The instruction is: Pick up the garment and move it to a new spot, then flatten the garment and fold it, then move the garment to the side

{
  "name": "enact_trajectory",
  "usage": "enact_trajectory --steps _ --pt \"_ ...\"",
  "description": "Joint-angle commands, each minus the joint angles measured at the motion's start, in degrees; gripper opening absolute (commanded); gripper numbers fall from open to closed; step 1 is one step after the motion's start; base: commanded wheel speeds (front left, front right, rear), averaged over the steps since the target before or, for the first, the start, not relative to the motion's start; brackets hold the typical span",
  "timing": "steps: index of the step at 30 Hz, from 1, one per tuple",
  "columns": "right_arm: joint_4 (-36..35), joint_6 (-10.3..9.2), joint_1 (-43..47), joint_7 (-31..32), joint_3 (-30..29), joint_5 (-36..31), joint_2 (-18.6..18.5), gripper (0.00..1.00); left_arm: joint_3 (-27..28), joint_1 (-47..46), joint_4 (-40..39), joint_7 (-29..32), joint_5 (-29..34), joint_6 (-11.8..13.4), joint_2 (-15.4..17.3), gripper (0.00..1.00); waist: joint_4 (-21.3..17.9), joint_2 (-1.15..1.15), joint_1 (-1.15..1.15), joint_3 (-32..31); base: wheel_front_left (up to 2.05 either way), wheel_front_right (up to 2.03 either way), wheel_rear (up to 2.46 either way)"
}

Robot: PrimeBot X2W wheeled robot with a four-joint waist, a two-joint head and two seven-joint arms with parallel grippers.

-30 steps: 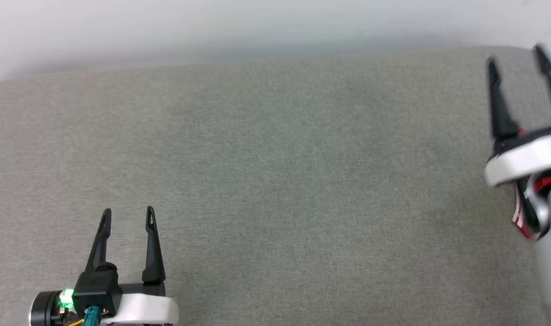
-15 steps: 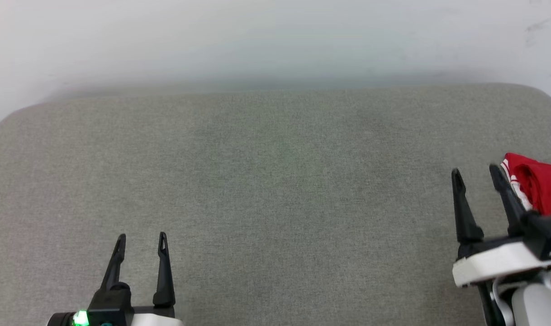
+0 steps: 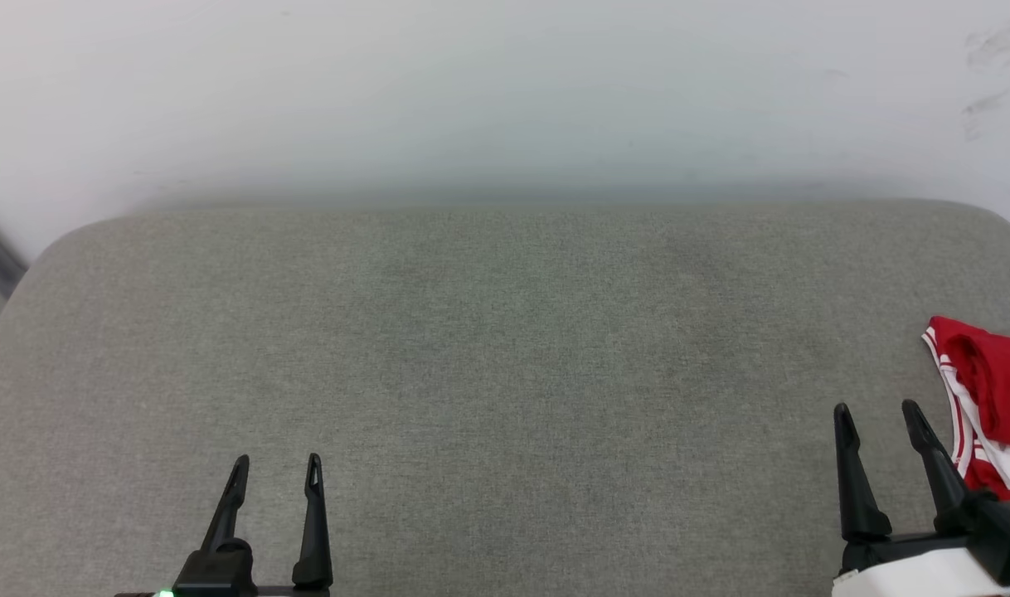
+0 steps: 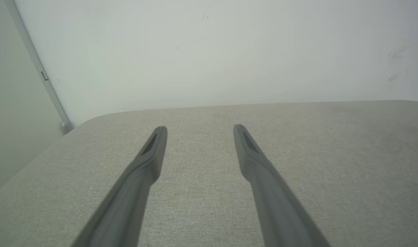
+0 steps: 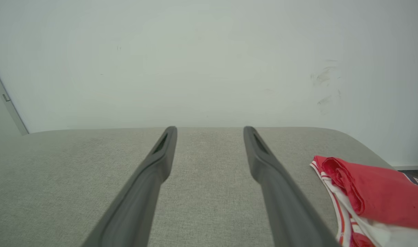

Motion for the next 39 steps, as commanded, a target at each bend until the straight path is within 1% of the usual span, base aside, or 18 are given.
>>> enact_trajectory --steps 1,7,16,17,21,30,39 --pt "-0.55 -0.07 1.05 -0.11 -0.28 -0.13 0.26 1.0 -0.01 0.4 0.04 -0.12 -0.13 -0.35 -0.04 1.0 0.15 0.0 0.01 -0.26 0.0 0.0 0.0" --pt "-1.9 -0.07 3.23 -0.1 -0.76 -0.03 0.81 1.0 0.33 1.23 0.1 -0.12 -0.45 -0.72 -0.13 1.0 0.16 0.0 0.01 -0.85 0.0 0.0 0.0" --pt "-2.53 -0.07 3.49 -0.11 -0.41 -0.89 1.03 1.0 0.65 0.92 0.48 -0.12 -0.82 -1.18 -0.25 1.0 0.23 0.0 0.01 -0.91 0.0 0.0 0.0" --pt "-2.56 -0.06 3.44 -0.11 -0.36 -0.94 1.03 0.0 0.71 0.86 0.52 -0.12 -0.83 -1.19 -0.26 0.0 0.28 0.0 0.01 -0.92 0.0 0.0 0.0" --pt "-0.54 0.0 3.4 0.18 -0.3 0.25 0.68 0.0 0.26 1.47 2.32 0.28 -1.15 -1.15 -0.33 0.0 0.26 0.0 0.01 -0.92 0.0 0.0 0.0" --pt "0.82 0.0 1.72 2.42 -0.09 11.32 0.31 0.0 1.02 -0.62 3.71 2.74 -12.46 -2.18 -0.16 0.0 0.28 0.0 0.01 -0.81 0.0 0.0 0.0" --pt "2.18 -0.01 0.08 4.48 0.03 21.07 0.01 0.0 1.72 -2.57 5.01 4.96 -22.46 -3.09 -0.01 0.0 0.29 0.0 0.01 -0.69 0.0 0.0 0.0"
